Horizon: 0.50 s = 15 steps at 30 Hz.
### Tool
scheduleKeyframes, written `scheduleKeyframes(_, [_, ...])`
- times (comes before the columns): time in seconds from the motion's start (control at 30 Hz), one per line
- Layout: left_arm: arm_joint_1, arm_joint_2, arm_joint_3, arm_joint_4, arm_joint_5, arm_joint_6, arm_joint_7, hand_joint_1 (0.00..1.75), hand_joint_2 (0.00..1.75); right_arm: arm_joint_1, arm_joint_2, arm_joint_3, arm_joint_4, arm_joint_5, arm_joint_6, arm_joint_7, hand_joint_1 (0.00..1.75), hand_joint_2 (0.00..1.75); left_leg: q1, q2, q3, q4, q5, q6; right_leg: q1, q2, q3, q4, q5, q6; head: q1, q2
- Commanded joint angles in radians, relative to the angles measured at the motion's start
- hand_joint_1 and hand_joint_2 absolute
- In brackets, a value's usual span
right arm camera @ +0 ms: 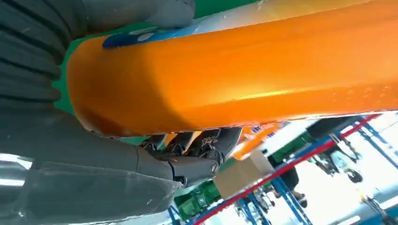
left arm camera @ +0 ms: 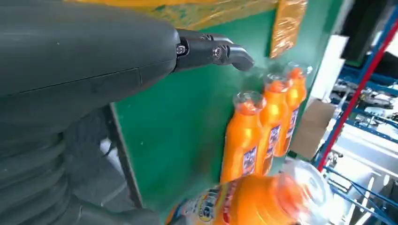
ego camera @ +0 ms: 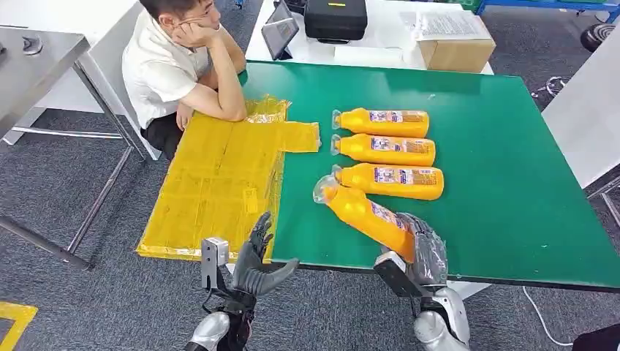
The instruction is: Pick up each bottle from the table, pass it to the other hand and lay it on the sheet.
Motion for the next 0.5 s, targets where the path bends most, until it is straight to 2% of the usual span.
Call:
scheduleKeyframes(0.03, [-0.025, 0.023, 0.023, 0.113, 0.065, -0.066, 0.020, 0.00, 1.75, -0.027, 0.023, 0.046, -0.040, -0.026, -0.006, -0.026, 1.66, 1.75, 0.000, 0.003, 0.003, -0.001, -0.001, -0.001, 0.000, 0.003, 0.002, -0.001, -0.001, -0.001, 0.000, 0.000])
scheduleKeyframes(0.23, [-0.032, 0.023, 0.019, 0.123, 0.070, -0.069, 0.017, 0.00, 1.75, -0.024, 0.021, 0.048, -0.042, -0.032, -0.010, -0.026, 1.69, 1.75, 0.000, 0.001, 0.002, -0.001, -0.001, -0.002, 0.000, 0.002, 0.001, -0.001, -0.001, -0.002, 0.000, 0.000])
scheduleKeyframes(0.33, [-0.041, 0.015, 0.005, 0.139, 0.095, -0.085, 0.021, 0.00, 1.75, 0.006, 0.044, 0.070, -0.128, -0.073, -0.007, -0.051, 1.54, 1.75, 0.000, 0.001, 0.002, -0.001, -0.001, -0.002, 0.000, 0.002, 0.001, 0.000, -0.001, -0.002, 0.000, 0.000])
scheduleKeyframes(0.43, [-0.023, 0.023, -0.028, 0.074, 0.100, -0.149, -0.006, 0.00, 1.75, 0.030, 0.064, 0.107, -0.184, -0.091, 0.015, -0.044, 1.61, 1.75, 0.000, 0.001, 0.000, 0.000, -0.001, -0.002, 0.000, 0.001, -0.001, 0.000, -0.001, -0.002, 0.000, 0.000])
scheduleKeyframes(0.5, [-0.015, 0.029, -0.043, 0.033, 0.112, -0.189, 0.009, 0.00, 1.75, 0.023, 0.081, 0.127, -0.171, -0.106, 0.027, -0.050, 1.59, 1.75, 0.001, 0.002, 0.004, -0.001, -0.003, -0.003, 0.001, 0.002, 0.002, 0.000, -0.002, -0.003, 0.000, 0.000])
